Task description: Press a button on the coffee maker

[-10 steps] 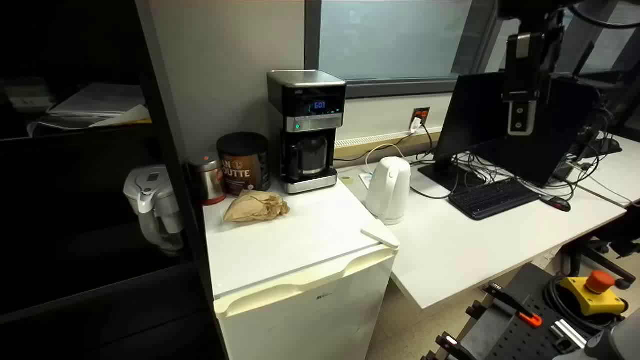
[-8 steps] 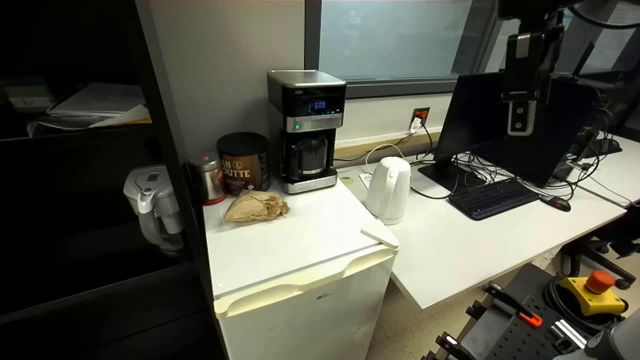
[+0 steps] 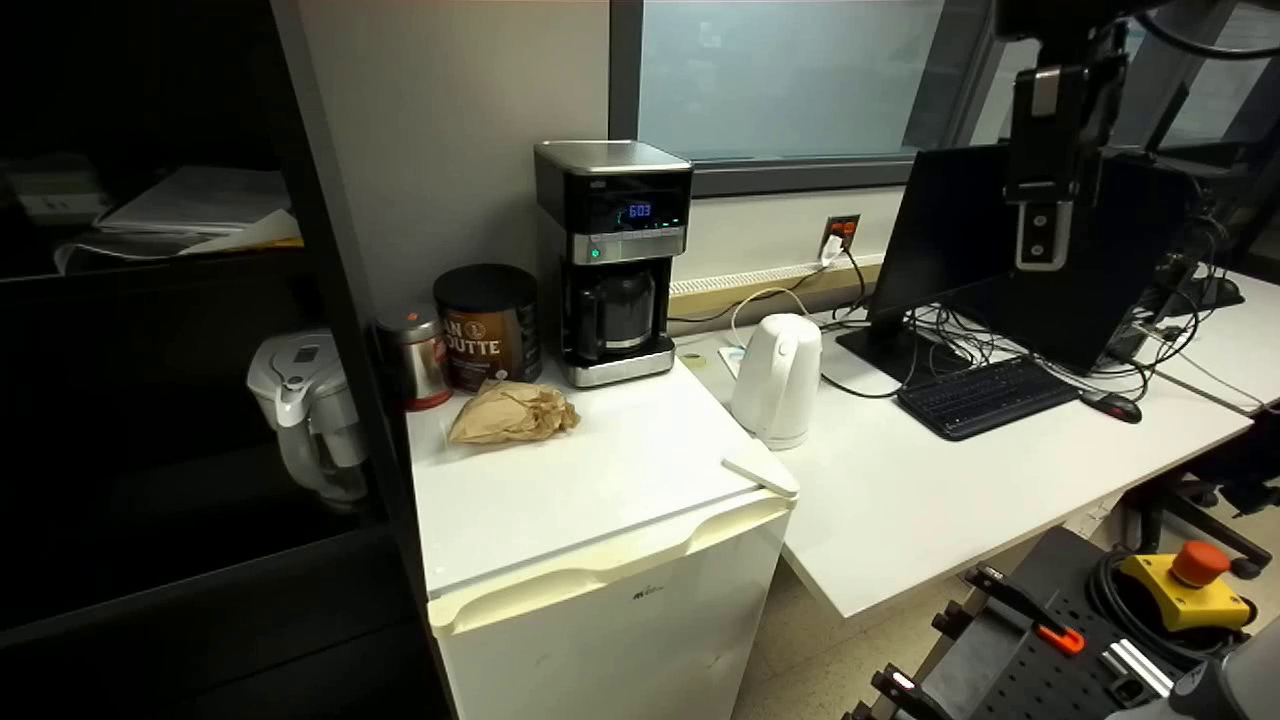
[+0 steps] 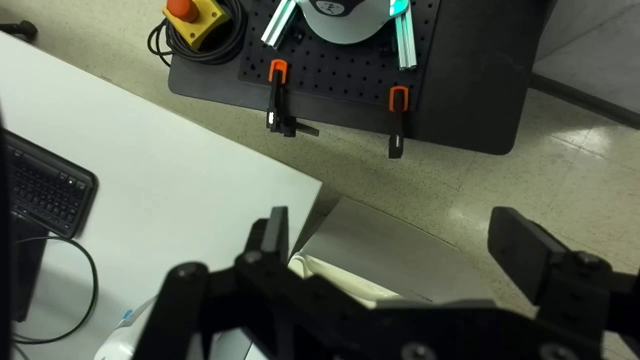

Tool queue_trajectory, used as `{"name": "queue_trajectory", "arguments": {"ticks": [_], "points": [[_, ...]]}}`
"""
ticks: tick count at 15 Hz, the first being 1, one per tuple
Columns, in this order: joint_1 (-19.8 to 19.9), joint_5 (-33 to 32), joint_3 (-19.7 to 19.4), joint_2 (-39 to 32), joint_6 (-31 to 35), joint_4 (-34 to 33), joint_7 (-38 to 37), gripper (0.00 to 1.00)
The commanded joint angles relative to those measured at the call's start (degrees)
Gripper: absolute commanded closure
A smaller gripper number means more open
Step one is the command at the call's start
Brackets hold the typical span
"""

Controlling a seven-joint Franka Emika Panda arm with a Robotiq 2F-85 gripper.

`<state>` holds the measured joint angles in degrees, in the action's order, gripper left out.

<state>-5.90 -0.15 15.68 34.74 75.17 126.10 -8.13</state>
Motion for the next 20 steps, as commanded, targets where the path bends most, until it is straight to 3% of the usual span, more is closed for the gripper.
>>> {"name": "queue_trajectory", "arguments": {"ticks": [1,5,10,11,13,20], "points": [[-1.36,-3.35,-2.49,-0.21,1.33,1.62,3.32,0.00],[-2.10,-9.84,-5.00,0.00,5.90,4.41,9.87,0.00],[-3.31,-17.33,-9.85,0.06,18.28,9.29,21.41,0.00],[-3.54,-18.79,-10.92,0.07,21.49,10.48,24.02,0.25],[-3.38,-21.74,-12.67,-0.41,28.27,12.45,27.89,0.33],[-0.60,-29.50,-17.78,-4.50,52.81,17.76,35.24,0.87]]}}
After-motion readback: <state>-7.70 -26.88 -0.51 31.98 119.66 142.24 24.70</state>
